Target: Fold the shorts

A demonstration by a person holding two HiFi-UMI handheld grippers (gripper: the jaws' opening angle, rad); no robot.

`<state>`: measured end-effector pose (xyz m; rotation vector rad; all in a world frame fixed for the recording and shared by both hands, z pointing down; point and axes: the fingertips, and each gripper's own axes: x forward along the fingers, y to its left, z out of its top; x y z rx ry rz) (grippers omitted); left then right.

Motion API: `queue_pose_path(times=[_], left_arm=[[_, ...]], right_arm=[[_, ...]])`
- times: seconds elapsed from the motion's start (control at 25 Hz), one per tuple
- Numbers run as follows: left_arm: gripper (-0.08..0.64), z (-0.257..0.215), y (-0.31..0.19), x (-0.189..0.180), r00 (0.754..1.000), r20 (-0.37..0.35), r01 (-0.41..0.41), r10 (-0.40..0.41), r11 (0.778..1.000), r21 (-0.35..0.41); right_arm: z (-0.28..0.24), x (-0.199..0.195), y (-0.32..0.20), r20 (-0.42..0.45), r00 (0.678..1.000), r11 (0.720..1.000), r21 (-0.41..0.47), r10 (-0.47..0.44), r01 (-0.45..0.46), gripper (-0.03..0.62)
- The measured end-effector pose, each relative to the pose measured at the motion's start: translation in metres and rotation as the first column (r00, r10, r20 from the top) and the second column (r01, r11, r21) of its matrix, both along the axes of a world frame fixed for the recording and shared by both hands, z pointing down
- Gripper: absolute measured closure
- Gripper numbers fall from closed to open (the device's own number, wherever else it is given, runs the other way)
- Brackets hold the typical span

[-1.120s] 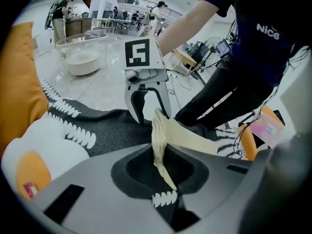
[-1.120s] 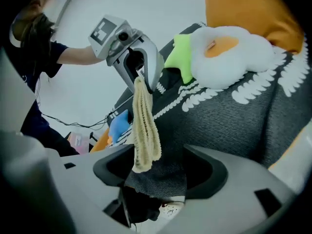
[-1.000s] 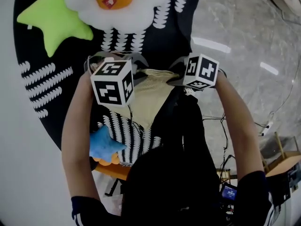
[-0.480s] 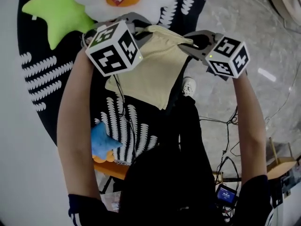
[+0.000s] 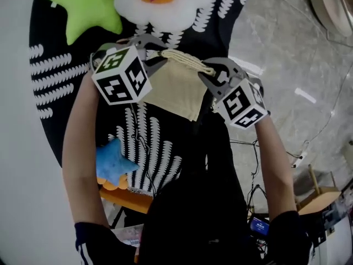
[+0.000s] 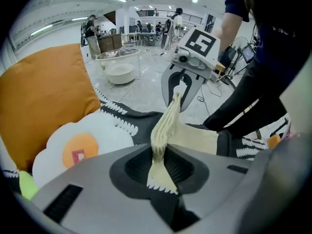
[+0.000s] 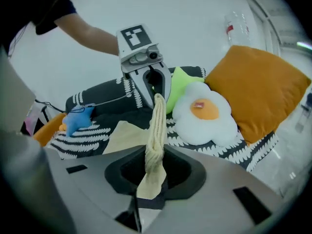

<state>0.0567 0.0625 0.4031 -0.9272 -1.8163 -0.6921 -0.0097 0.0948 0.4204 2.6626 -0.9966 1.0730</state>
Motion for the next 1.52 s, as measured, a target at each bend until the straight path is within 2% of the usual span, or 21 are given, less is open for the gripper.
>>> queue_pose_path(times=[0.12, 0.32, 0.52, 0.68, 0.84, 1.08, 1.32, 1.4, 1.44, 1.48, 1.52], left_arm=[[0.491, -0.001, -0.027, -0.009, 1.0, -0.007, 0.02, -0.02, 1.0, -0.01], [0.491, 0.011, -0.055, -0.034, 0.997, 0.038, 0.067, -0.067, 0.998, 0.009], [0.489, 0.022, -0.092, -0.06, 0.996, 0.033, 0.08, -0.081, 0.997, 0.023], [0.489, 0.033, -0.128, -0.076, 0.998, 0.005, 0.061, -0.061, 0.998, 0.011], [0.489, 0.065, -0.147, -0.092, 0.999, -0.02, 0.033, -0.033, 0.999, 0.024], [0.489, 0.107, -0.167, -0.114, 0.992, 0.012, 0.122, -0.123, 0.991, 0.046], [0.487, 0.124, -0.186, -0.115, 0.994, -0.062, 0.094, -0.09, 0.994, 0.052], [0.477, 0.128, -0.19, -0.117, 0.989, -0.04, 0.146, -0.144, 0.987, 0.071], [0.467, 0.13, -0.191, -0.12, 0.982, -0.006, 0.189, -0.189, 0.978, 0.092], [0.413, 0.131, -0.192, -0.123, 0.97, 0.04, 0.233, -0.239, 0.965, 0.119], [0.337, 0.131, -0.192, -0.127, 0.954, 0.088, 0.273, -0.288, 0.951, 0.147]], right_arm=[[-0.003, -0.014, -0.031, -0.016, 1.0, 0.999, -0.052, -0.014, 0.013, 0.503], [0.008, -0.037, -0.055, 0.011, 1.0, 0.996, -0.084, -0.012, 0.013, 0.503], [0.016, -0.06, -0.087, 0.026, 1.0, 0.995, -0.098, -0.006, 0.008, 0.503], [0.028, -0.075, -0.121, 0.021, 1.0, 0.989, -0.146, -0.022, 0.025, 0.503], [0.062, -0.092, -0.138, 0.045, 0.998, 0.981, -0.189, -0.04, 0.048, 0.5], [0.103, -0.108, -0.151, 0.086, 0.996, 0.971, -0.234, -0.036, 0.055, 0.499], [0.12, -0.116, -0.172, 0.088, 0.991, 0.945, -0.302, -0.1, 0.123, 0.477], [0.125, -0.12, -0.18, 0.107, 0.989, 0.942, -0.311, -0.099, 0.128, 0.42], [0.125, -0.122, -0.183, 0.108, 0.99, 0.943, -0.309, -0.093, 0.122, 0.427], [0.125, -0.123, -0.187, 0.105, 0.991, 0.947, -0.299, -0.085, 0.113, 0.416], [0.124, -0.125, -0.19, 0.1, 0.992, 0.953, -0.285, -0.081, 0.106, 0.344]])
